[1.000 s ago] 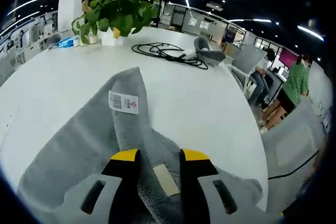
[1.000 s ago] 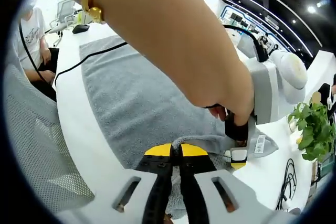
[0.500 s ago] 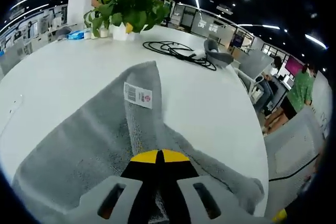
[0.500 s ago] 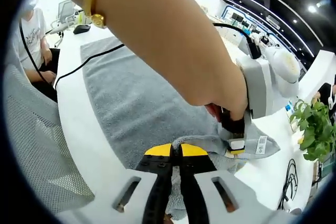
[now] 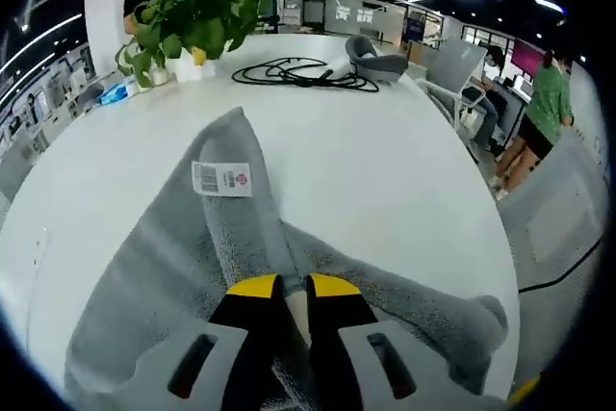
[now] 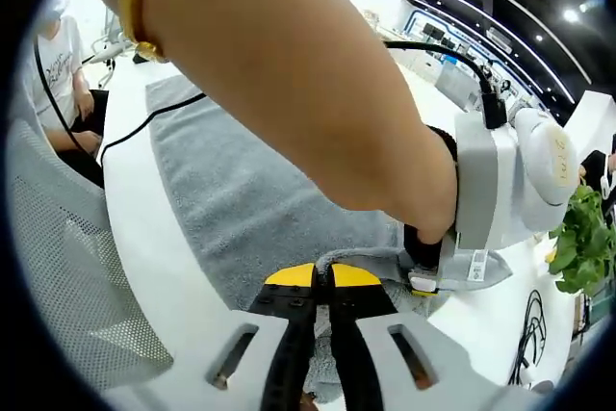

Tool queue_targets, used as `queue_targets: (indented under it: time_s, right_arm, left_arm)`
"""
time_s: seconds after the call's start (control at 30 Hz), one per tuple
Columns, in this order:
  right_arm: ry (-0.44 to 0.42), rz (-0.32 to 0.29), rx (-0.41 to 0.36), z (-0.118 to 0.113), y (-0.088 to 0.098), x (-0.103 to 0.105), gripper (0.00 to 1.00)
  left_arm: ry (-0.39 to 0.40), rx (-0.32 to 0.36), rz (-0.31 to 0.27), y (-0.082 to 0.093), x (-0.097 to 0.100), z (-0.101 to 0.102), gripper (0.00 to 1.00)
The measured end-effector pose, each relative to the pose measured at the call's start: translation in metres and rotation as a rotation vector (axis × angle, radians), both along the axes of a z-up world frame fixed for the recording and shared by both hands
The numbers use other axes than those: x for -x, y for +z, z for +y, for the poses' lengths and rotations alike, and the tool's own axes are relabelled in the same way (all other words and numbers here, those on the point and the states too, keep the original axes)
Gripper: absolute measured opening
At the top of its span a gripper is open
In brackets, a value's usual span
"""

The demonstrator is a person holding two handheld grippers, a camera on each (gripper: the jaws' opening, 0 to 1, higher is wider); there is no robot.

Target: Fold the towel on the table until its edges align and the towel forms a compact rectangular stack.

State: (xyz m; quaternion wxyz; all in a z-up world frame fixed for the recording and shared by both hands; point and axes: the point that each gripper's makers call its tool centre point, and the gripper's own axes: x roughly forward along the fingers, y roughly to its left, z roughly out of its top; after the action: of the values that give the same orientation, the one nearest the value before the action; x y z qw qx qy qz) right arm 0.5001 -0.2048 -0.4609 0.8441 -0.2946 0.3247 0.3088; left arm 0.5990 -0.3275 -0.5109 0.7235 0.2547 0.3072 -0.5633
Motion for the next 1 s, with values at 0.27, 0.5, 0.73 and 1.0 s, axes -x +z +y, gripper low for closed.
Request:
queue_targets:
  time_s: [0.27,0.5,0.73,1.0]
  right_arm:
    - [-0.003,0.000,-0.002,-0.001,0.001,0.000,0.01]
    - [0.008,-0.010,-0.002,0.003,0.007,0.000,0.01]
    - [0.002,-0.025,-0.016,0.007,0.014,-0.003,0.01]
    - [0.015,-0.069,-0.049,0.023,0.033,-0.007,0.01]
  left_arm:
    - [0.055,0.018,0.052,-0.002,-0.006,0.003,0.01]
    - [0.126,0.109,0.073,0.024,-0.012,0.006,0.01]
    - [0.212,0.178,0.046,0.047,-0.039,0.027,0.01]
    - [0.302,0.236,0.034,0.069,-0.054,0.060,0.01]
